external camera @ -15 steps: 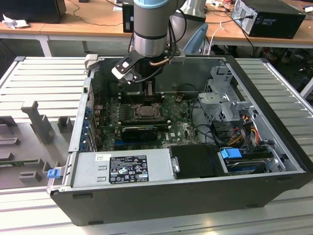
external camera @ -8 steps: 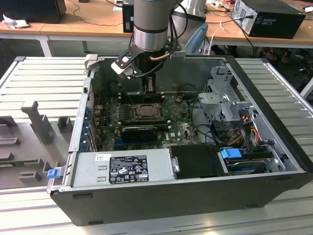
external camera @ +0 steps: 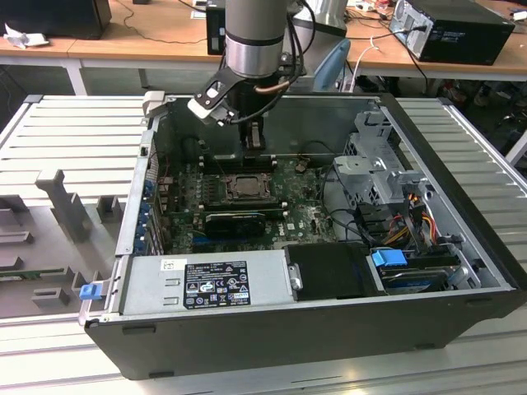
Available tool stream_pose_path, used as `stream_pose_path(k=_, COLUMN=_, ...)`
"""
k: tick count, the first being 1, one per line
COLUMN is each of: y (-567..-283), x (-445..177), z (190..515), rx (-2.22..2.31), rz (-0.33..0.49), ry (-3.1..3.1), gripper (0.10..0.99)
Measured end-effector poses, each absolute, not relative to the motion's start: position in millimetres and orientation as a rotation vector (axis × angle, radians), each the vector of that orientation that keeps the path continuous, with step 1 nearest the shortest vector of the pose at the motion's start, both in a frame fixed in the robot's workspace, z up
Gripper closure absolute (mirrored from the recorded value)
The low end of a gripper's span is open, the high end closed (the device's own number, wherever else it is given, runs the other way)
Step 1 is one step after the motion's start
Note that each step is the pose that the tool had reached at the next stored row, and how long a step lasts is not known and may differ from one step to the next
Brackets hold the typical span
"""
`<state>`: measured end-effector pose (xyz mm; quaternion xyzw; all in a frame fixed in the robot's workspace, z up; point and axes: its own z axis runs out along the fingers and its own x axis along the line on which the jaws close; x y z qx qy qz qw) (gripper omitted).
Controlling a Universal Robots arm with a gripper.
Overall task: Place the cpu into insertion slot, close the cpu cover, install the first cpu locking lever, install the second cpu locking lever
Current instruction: 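Install the first cpu locking lever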
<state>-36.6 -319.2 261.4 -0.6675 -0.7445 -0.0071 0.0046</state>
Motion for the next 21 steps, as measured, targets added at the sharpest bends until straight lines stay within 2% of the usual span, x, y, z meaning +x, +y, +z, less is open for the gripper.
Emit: stream_pose_path(k=21, y=-319.2, x=-36.6, z=261.4, rx=-1.777, rz=-0.020, ry=-2.577, gripper=0.980)
